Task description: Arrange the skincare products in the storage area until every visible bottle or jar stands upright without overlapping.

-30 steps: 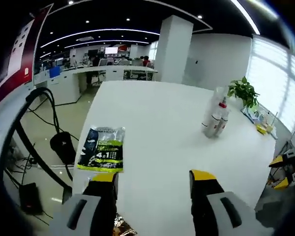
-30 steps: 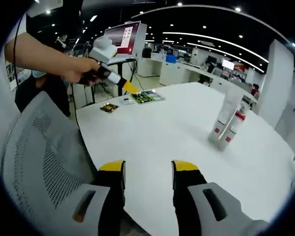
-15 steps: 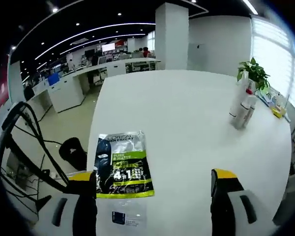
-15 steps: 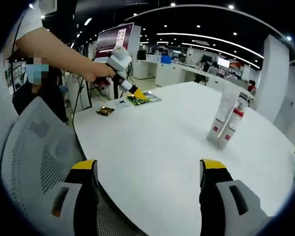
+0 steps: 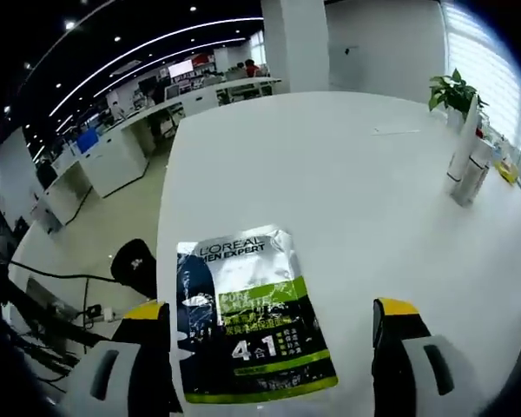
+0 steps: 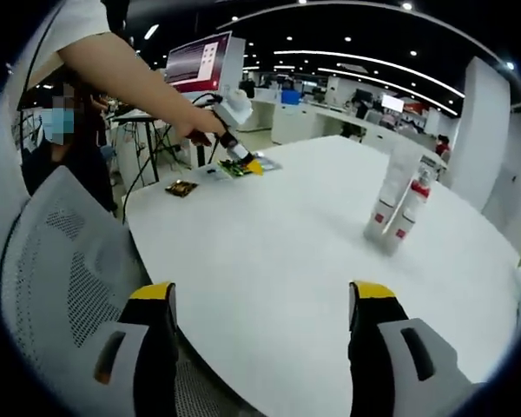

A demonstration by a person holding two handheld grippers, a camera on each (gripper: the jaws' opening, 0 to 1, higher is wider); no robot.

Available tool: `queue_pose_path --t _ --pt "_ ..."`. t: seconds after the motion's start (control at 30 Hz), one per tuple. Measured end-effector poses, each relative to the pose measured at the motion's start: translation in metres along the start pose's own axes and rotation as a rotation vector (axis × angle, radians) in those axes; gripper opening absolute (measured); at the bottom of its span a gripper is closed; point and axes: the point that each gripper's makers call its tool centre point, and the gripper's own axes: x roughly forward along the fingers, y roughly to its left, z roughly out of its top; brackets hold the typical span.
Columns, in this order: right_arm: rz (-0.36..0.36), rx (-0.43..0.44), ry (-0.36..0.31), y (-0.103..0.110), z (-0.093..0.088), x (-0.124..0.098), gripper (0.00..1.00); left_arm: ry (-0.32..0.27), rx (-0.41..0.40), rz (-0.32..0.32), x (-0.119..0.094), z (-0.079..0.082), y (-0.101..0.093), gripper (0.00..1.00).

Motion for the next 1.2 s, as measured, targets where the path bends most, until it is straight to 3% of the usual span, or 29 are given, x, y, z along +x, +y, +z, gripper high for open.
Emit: queue_pose_path --t 0.23,0.3,0.6,0.77,0.97,1.0,1.1,1.13,1.17,1.2 --pt "-0.004 0.005 0.019 -0.002 -0.004 0.001 0.74 0.085 -0.060 -0.014 0.017 -0.011 0.014 0.98" --pt "-0.007 0.005 0.023 -0.002 -0.005 0.001 0.73 0.084 -0.103 -0.058 0.020 -0.010 0.010 0.98" --pt "-0.005 0.010 0.034 -0.002 -0.007 0.001 0.69 0.081 -0.088 -0.049 0.015 -0.009 0.010 0.95" --pt "-0.003 0.004 0.035 -0.001 -0.007 0.000 0.66 0.076 -0.095 -0.050 0.010 -0.007 0.017 0.73" --pt "-0.029 -0.006 0.028 -0.008 -0.005 -0.002 0.62 0.091 -0.107 -0.039 0.003 -0.013 0.010 0.67" --pt "-0.030 -0.006 0.025 -0.008 -0.004 -0.003 0.62 0.094 -0.106 -0.039 0.000 -0.014 0.006 0.61" --pt "-0.019 -0.015 0.009 -0.005 0.000 -0.004 0.60 0.123 -0.085 -0.054 -0.010 -0.022 -0.007 0.27" --pt "-0.014 -0.014 0.009 -0.003 0.000 -0.004 0.59 0.126 -0.114 -0.111 -0.013 -0.024 -0.021 0.25" --pt "-0.011 -0.018 0.007 -0.003 0.001 -0.004 0.58 0.105 -0.101 -0.122 -0.013 -0.022 -0.027 0.24" --pt "-0.010 -0.024 0.003 -0.002 0.001 -0.004 0.58 0.126 -0.071 -0.145 -0.019 -0.024 -0.039 0.23"
